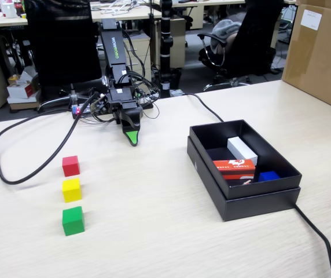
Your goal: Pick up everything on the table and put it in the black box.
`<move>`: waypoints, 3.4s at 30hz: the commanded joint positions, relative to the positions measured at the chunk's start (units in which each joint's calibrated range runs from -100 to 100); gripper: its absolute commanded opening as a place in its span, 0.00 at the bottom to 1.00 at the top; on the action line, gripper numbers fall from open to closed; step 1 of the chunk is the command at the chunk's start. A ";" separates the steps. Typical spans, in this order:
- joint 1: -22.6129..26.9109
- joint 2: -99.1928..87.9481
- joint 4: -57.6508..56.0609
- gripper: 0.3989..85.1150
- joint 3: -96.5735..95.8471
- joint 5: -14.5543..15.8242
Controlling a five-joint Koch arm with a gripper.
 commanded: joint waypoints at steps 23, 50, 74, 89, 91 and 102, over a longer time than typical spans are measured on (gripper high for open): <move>1.47 -0.44 -3.38 0.57 -0.57 -0.10; -9.52 2.78 -70.34 0.55 57.46 -3.81; -23.98 77.36 -70.25 0.55 95.99 -15.43; -22.22 88.61 -63.94 0.55 96.08 -16.31; -22.03 89.98 -63.77 0.55 96.08 -16.17; -21.54 93.66 -63.60 0.49 96.35 -16.02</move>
